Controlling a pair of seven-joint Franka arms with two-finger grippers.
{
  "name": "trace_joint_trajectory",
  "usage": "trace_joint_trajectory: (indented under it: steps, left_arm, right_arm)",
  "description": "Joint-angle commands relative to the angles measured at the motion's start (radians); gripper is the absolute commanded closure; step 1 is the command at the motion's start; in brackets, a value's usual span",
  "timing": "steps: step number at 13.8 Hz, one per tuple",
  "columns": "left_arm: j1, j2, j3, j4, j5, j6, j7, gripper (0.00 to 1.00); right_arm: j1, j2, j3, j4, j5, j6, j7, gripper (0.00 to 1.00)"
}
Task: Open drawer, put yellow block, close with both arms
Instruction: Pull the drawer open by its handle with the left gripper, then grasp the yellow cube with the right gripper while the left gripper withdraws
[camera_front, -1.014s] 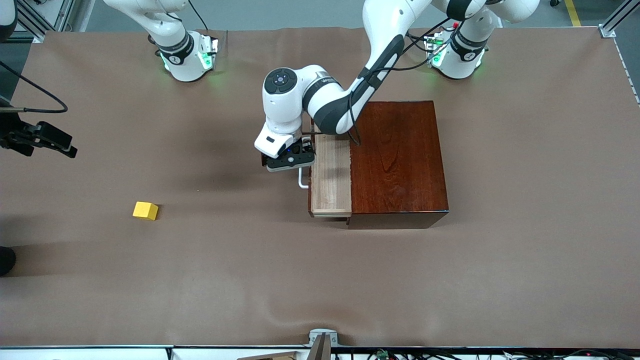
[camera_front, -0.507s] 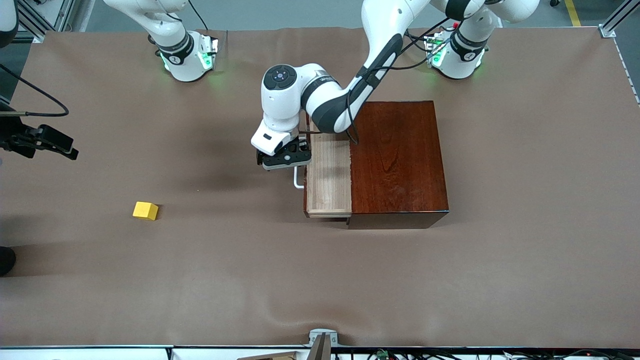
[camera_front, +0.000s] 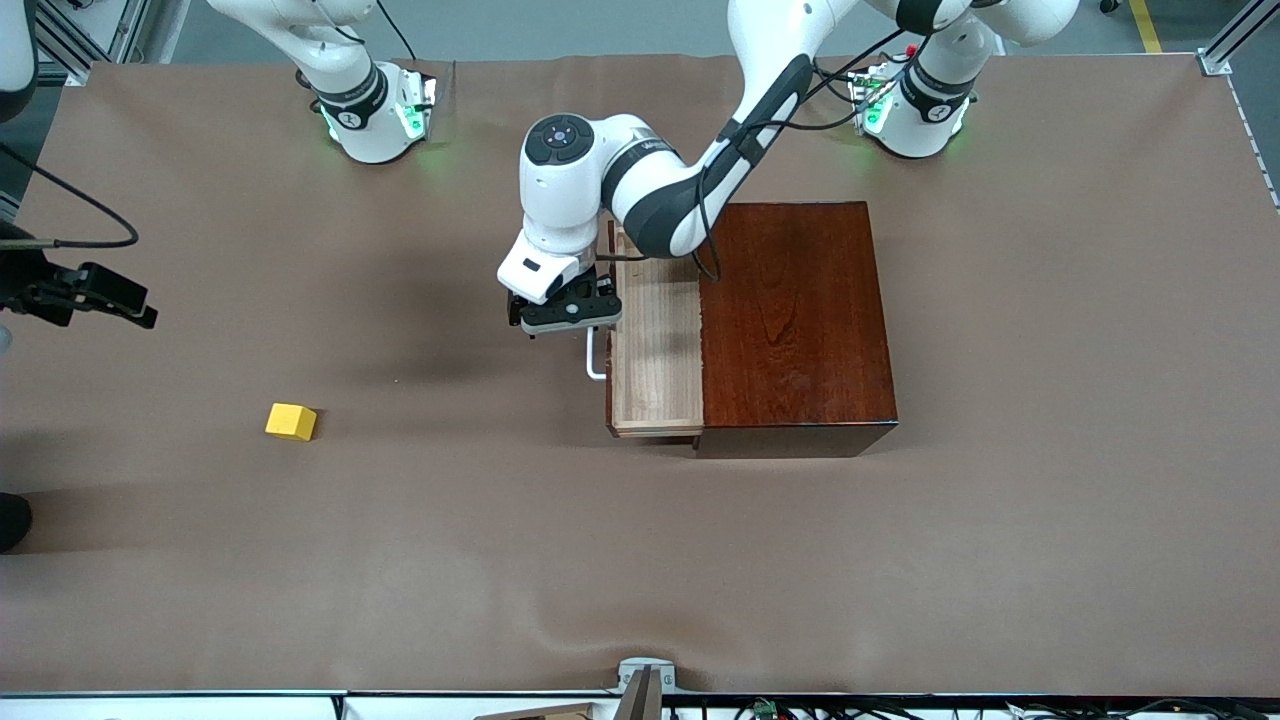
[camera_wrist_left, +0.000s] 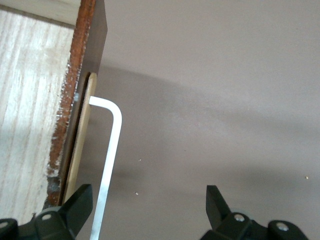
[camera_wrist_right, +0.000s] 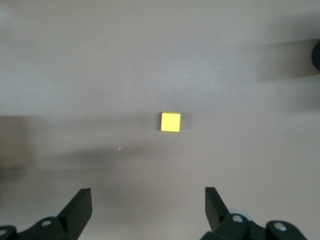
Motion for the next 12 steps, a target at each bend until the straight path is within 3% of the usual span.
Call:
trace_joint_trajectory:
  steps: [1, 5, 9, 12]
  left_arm:
    - [-0.005, -0.052, 0.009, 0.004, -0.003, -0.06, -0.006, 0.0]
    - [0.07, -0.15, 0.009, 0.0, -0.003, -0.116, -0.003, 0.0]
    - [0.2, -0.221, 0.009, -0.011, -0.003, -0.251, 0.055, 0.0]
    - [0.301, -0.258, 0.008, -0.012, -0.003, -0.337, 0.104, 0.0]
  right_arm:
    - [-0.038, 0.016, 0.007, 0.003, -0.005, 0.01, -0.051, 0.0]
    - [-0.041, 0.053, 0.005, -0.012, -0.014, 0.048, -0.053, 0.0]
    - [-0.046, 0.074, 0.005, -0.205, -0.016, 0.281, -0.054, 0.0]
    - [-0.052, 0.148, 0.005, -0.302, -0.014, 0.451, -0.053, 0.0]
